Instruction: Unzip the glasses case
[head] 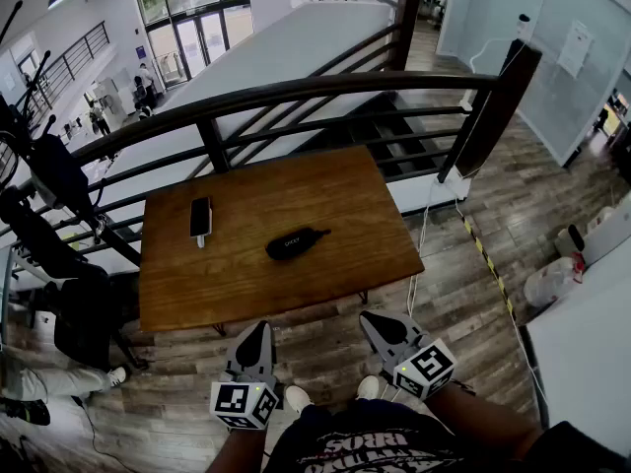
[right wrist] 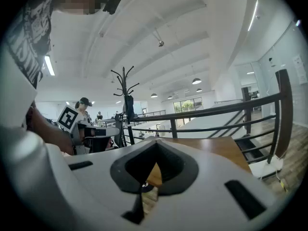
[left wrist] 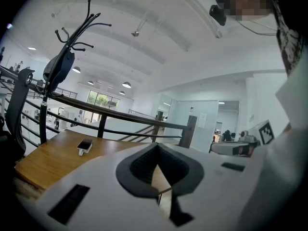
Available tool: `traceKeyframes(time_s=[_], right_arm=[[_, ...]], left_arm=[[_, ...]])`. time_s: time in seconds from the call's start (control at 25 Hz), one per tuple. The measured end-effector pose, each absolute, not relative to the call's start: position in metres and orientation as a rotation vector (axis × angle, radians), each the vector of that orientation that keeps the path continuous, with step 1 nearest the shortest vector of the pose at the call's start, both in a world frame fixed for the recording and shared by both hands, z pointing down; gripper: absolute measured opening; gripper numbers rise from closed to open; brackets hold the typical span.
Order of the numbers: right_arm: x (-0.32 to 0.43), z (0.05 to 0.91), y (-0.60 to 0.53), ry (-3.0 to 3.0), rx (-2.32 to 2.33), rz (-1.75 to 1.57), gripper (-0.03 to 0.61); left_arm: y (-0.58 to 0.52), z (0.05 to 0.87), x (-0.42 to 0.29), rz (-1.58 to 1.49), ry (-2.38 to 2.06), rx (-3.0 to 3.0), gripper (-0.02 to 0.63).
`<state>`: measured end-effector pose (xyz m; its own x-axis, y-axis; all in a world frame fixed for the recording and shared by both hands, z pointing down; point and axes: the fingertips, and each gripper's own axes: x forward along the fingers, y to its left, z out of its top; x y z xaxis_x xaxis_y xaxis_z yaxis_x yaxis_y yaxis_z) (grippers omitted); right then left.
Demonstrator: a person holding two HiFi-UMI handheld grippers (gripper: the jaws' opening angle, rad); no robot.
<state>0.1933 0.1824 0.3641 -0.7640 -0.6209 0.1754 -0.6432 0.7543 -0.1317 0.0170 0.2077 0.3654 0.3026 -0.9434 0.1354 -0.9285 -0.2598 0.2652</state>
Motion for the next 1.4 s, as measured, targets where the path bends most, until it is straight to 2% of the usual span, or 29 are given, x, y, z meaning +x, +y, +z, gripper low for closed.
traceKeyframes(time_s=[0.76,1.4], right_arm=[[0.189,0.370,0.173,-2.893,1.000,0.378,-0.011],[0.141,0.375,0.130,-2.822,0.970,0.321,-0.011]], left_arm=[[0.205,0.374,0.012,-0.056,-1.714,2.265,0.000],[0.178,0.388,-0.044,-0.040,-1.677,2.223,0.000]])
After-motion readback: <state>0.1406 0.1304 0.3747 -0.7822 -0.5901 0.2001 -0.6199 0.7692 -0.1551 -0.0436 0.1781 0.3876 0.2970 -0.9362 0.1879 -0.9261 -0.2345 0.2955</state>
